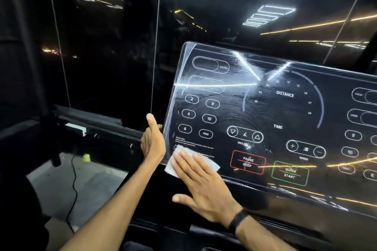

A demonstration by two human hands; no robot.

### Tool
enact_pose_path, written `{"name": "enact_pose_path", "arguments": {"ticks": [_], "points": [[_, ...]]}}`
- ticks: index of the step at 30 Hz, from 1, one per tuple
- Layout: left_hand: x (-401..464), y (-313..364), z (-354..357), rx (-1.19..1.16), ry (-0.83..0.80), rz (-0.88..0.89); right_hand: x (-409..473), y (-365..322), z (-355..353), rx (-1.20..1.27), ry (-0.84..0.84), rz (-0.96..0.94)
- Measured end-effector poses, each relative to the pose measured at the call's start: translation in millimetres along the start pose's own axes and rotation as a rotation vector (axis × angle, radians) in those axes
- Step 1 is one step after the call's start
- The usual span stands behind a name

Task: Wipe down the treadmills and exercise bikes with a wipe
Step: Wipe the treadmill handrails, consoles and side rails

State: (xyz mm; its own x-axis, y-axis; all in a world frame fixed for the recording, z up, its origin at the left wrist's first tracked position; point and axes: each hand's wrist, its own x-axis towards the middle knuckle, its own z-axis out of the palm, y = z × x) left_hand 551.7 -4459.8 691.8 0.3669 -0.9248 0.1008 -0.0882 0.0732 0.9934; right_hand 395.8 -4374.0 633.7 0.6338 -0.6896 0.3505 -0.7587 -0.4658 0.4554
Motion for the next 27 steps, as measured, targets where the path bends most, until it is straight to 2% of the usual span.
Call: {"name": "enact_pose_path", "arguments": {"ticks": [3,7,9,11,14,17,18,21,23,25,27], "points": [[-1,0,0,0.0,-0.011,0.003,20,33,-15,-0.071,0.007,-0.034],[-3,-1,0,0.033,-0.012,0.073,102,105,-70,-0.144,0.079,0.151],[-3,0,0,0.043,-0.006,0.097,120,115,-80,-0.148,0.087,0.208],[1,-2,0,0.047,-0.01,0.085,107,97,-65,-0.126,0.05,0.076],[3,-5,-1,0.06,-0.01,0.07,54,54,-32,-0.174,-0.086,-0.263],[4,-4,1,0.064,0.009,0.109,63,83,-40,-0.257,-0.079,-0.402],[3,-3,-1,0.071,0.016,0.12,80,100,-55,-0.287,-0.046,-0.364],[0,1,0,0.112,0.0,0.127,136,167,-107,-0.233,0.072,-0.034],[-2,2,-1,0.137,0.002,0.147,155,183,-119,-0.204,0.099,0.15],[-3,5,-2,0.159,-0.001,0.16,147,161,-104,-0.163,0.105,0.132],[-2,5,-2,0.197,-0.002,0.168,114,120,-78,-0.158,0.046,-0.067]]}}
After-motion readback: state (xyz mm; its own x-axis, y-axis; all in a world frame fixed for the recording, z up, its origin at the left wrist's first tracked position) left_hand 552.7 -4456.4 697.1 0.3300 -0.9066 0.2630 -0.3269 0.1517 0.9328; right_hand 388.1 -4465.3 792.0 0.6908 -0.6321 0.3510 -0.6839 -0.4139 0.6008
